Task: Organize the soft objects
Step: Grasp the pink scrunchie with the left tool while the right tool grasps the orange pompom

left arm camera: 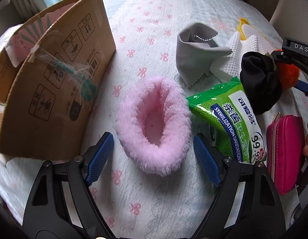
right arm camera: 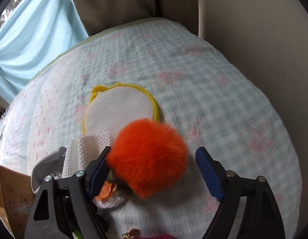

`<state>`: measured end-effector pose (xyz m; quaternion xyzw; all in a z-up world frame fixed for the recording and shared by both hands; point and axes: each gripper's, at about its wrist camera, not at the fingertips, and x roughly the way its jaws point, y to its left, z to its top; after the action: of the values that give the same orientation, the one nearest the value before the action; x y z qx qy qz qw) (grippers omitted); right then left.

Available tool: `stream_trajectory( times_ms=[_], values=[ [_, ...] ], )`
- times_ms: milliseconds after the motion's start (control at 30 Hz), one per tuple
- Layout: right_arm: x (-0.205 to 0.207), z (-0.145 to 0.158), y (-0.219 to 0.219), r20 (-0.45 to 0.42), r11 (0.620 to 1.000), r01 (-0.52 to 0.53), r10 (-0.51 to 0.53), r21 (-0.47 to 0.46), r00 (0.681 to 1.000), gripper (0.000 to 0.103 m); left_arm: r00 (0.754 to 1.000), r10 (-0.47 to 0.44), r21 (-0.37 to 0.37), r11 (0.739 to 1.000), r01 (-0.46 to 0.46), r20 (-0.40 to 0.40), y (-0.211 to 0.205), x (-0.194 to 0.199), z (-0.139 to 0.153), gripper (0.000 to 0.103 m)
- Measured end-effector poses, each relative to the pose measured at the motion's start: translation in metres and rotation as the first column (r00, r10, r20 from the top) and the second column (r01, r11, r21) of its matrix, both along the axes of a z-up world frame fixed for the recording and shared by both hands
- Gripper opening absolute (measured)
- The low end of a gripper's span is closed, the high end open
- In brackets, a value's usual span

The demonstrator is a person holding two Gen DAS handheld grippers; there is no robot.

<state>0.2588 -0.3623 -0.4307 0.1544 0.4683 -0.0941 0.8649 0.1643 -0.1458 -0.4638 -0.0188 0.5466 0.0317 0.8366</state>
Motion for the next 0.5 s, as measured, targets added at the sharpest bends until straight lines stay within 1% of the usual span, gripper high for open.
stream_trajectory(
  times_ms=[33, 67, 100, 133, 167, 200, 233, 267, 300, 400, 500],
  values=[
    [0.002, -0.002, -0.002, -0.002, 1.000, 0.006, -0.006, 0.029, 1.000, 0.068, 1.000, 0.001, -0.002, 1.000, -0.001, 0.003, 0.002, 0.001, 0.001, 0.078],
    [0.003, -0.003, -0.003, -0.002, 0.999, 0.008, -0.008, 0.046, 1.000, 0.065, 1.000, 0.001, -0.003, 1.000, -0.001, 0.003, 0.003, 0.002, 0.001, 0.071],
    [0.003, -0.005, -0.004, -0.001, 0.997, 0.011, -0.011, 0.072, 1.000, 0.058, 1.000, -0.003, -0.005, 1.000, 0.003, 0.002, 0.003, 0.003, 0.001, 0.062],
    [0.004, -0.005, -0.004, -0.001, 0.996, 0.015, -0.015, 0.084, 1.000, 0.054, 1.000, -0.007, -0.009, 1.000, 0.007, 0.001, 0.004, 0.004, 0.002, 0.057],
    [0.005, -0.005, -0.004, -0.001, 0.996, 0.019, -0.019, 0.088, 1.000, 0.052, 1.000, -0.011, -0.010, 1.000, 0.011, 0.000, 0.004, 0.004, 0.003, 0.048],
    [0.004, -0.004, -0.004, 0.004, 0.996, 0.021, -0.022, 0.090, 1.000, 0.048, 1.000, -0.017, -0.013, 1.000, 0.017, 0.001, 0.003, 0.006, 0.004, 0.041],
    [0.003, -0.003, -0.004, 0.009, 0.995, 0.021, -0.022, 0.095, 1.000, 0.044, 1.000, -0.022, -0.014, 1.000, 0.022, 0.001, 0.003, 0.007, 0.005, 0.038],
    [0.004, -0.003, -0.003, 0.011, 0.995, 0.022, -0.023, 0.099, 1.000, 0.042, 1.000, -0.026, -0.014, 1.000, 0.026, 0.000, 0.004, 0.008, 0.005, 0.033],
    [0.004, -0.003, -0.003, 0.012, 0.995, 0.023, -0.025, 0.100, 1.000, 0.039, 1.000, -0.028, -0.016, 0.999, 0.028, 0.000, 0.004, 0.008, 0.006, 0.031],
    [0.004, -0.001, -0.004, 0.017, 0.994, 0.030, -0.032, 0.101, 0.999, 0.036, 1.000, -0.028, -0.021, 0.999, 0.028, 0.000, 0.006, 0.008, 0.007, 0.027],
    [0.002, 0.003, -0.006, 0.026, 0.995, 0.033, -0.036, 0.095, 0.999, 0.035, 1.000, -0.025, -0.022, 0.999, 0.026, 0.008, 0.008, 0.006, 0.011, 0.026]
  ],
)
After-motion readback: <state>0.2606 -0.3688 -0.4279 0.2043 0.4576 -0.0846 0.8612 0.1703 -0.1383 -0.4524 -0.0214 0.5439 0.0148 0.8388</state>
